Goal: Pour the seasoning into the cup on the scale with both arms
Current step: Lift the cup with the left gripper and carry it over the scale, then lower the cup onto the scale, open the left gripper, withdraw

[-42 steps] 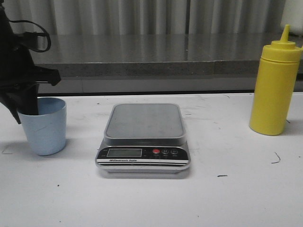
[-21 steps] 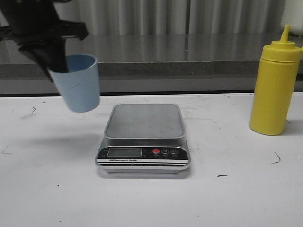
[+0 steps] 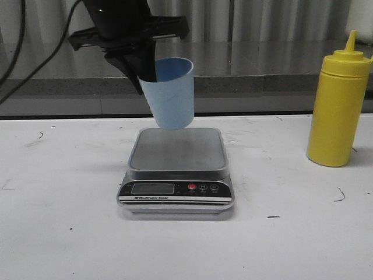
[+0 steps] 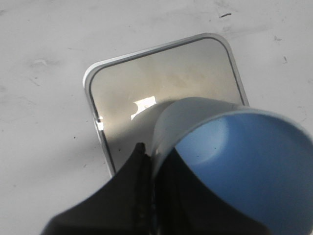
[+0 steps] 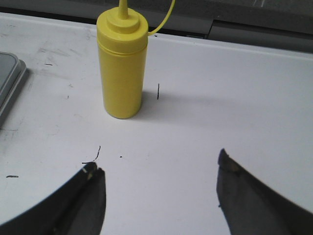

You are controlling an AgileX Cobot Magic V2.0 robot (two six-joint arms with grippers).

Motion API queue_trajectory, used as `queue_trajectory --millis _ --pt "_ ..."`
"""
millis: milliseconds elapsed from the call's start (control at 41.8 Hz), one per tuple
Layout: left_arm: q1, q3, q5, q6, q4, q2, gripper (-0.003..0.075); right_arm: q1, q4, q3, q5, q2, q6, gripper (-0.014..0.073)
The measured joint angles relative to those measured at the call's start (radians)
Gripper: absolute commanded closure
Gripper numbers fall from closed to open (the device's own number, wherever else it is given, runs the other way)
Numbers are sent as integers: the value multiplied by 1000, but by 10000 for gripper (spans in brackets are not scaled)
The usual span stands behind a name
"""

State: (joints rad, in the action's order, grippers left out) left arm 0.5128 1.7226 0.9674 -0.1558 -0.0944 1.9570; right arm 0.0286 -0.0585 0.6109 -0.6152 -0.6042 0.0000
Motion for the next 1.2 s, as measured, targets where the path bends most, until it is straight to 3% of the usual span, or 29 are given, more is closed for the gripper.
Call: queue_trajectory --millis 598,718,933,1005,1197 --pt "5 46 51 8 6 89 733 0 0 0 0 0 0 85" --pt "5 48 53 12 6 90 639 0 0 0 0 0 0 85" --pt "5 51 53 14 8 92 349 0 0 0 0 0 0 85" --pt "5 51 53 15 8 92 318 0 0 0 0 0 0 85" --pt "5 51 53 21 8 83 324 0 0 0 0 0 0 85"
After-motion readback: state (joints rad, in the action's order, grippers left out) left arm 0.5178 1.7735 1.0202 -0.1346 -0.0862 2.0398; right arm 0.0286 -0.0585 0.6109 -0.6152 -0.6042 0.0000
